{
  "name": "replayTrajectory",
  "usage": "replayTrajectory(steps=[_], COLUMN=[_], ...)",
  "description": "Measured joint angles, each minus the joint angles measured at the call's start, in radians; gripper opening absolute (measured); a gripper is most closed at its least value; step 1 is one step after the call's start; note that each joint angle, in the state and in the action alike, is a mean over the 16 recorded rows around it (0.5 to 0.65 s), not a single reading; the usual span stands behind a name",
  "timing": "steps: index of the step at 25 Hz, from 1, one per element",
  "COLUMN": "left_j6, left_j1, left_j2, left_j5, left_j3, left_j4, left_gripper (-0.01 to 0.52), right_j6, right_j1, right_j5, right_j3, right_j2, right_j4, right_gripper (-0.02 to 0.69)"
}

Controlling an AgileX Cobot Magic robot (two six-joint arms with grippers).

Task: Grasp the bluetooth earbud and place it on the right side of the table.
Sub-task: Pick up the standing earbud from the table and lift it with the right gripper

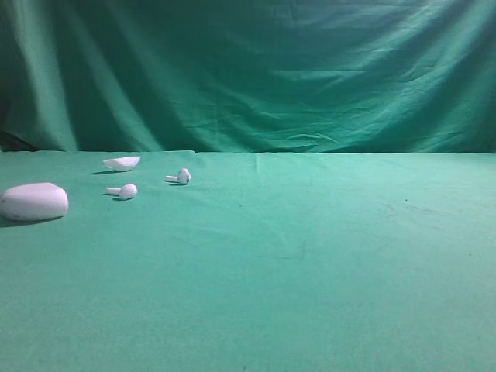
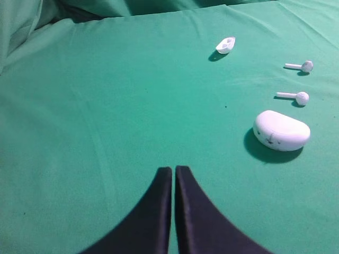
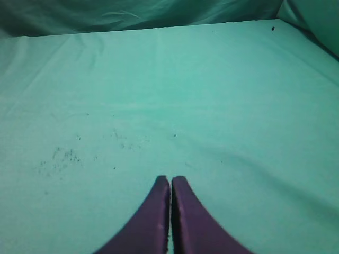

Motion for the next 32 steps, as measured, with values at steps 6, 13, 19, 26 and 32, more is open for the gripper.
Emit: replayTrajectory(steps=[6, 13, 19, 26, 32], left_j6=[0.0, 0.0, 0.0, 0.0, 0.0], left_j1=[0.0, 0.0, 0.0, 0.0, 0.0], left_j2=[0.0, 0.0, 0.0, 0.0, 0.0], left_j5=[0.0, 0.0, 0.0, 0.0, 0.0], left_j3=[0.0, 0.0, 0.0, 0.0, 0.0], left_j4=[0.0, 0.0, 0.0, 0.0, 0.0], left_gripper=[0.0, 0.0, 0.0, 0.0, 0.0], right_j6=[0.0, 0.0, -0.005, -0.014, -0.023], right_j1=[0.0, 0.0, 0.0, 0.0, 0.0], right_j5=[0.0, 0.0, -0.005, -0.163, -0.378], right_j3=[0.0, 0.0, 0.0, 0.001, -0.029], right_j2=[0.0, 0.0, 0.0, 0.0, 0.02], right_j4=[0.0, 0.0, -0.005, -0.009, -0.007], right_gripper=[0.0, 0.0, 0.0, 0.0, 0.0])
